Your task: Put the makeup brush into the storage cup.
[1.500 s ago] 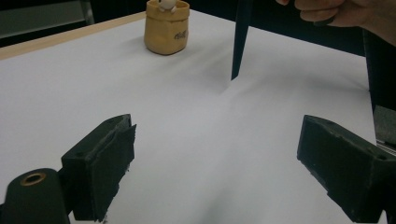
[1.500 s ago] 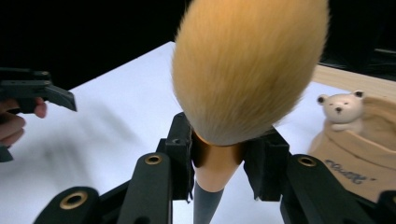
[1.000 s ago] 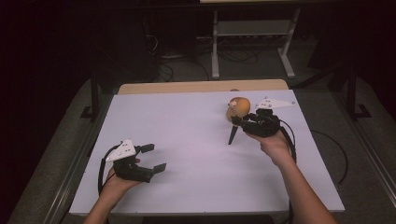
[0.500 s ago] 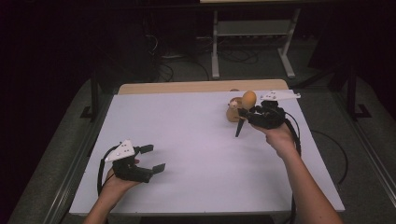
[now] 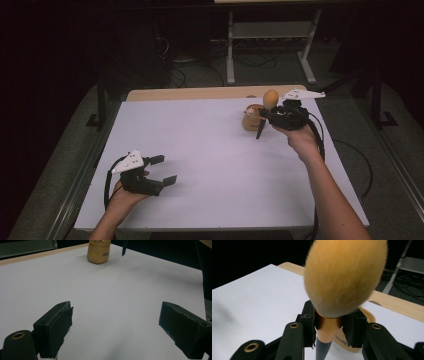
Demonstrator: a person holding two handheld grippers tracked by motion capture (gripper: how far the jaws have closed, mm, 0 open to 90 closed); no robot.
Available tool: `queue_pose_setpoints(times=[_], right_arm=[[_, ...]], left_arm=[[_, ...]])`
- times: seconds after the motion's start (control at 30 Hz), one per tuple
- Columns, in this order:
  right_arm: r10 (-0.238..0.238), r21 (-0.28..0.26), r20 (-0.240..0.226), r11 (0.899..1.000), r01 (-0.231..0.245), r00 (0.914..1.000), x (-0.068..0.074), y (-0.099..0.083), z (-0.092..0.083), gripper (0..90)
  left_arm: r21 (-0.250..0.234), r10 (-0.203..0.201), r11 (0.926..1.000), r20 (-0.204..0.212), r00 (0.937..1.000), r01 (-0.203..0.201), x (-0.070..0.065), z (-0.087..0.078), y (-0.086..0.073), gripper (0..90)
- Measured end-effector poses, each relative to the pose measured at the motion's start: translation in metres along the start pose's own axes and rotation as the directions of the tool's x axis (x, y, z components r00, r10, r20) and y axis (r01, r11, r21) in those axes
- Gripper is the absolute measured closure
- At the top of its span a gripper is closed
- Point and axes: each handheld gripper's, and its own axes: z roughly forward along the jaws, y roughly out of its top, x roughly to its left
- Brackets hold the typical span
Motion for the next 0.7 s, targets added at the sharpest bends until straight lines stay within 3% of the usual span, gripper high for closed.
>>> queue_pose_setpoints(times=[0.7], right_arm=[[-0.020, -0.056, 0.059, 0.998, 0.023, 0.9981, -0.008, 0.033, -0.005, 64.2]], left_arm=[[0.000, -0.002, 1.0000, 0.007, 1.0000, 0.002, 0.000, 0.000, 0.000, 10.9]])
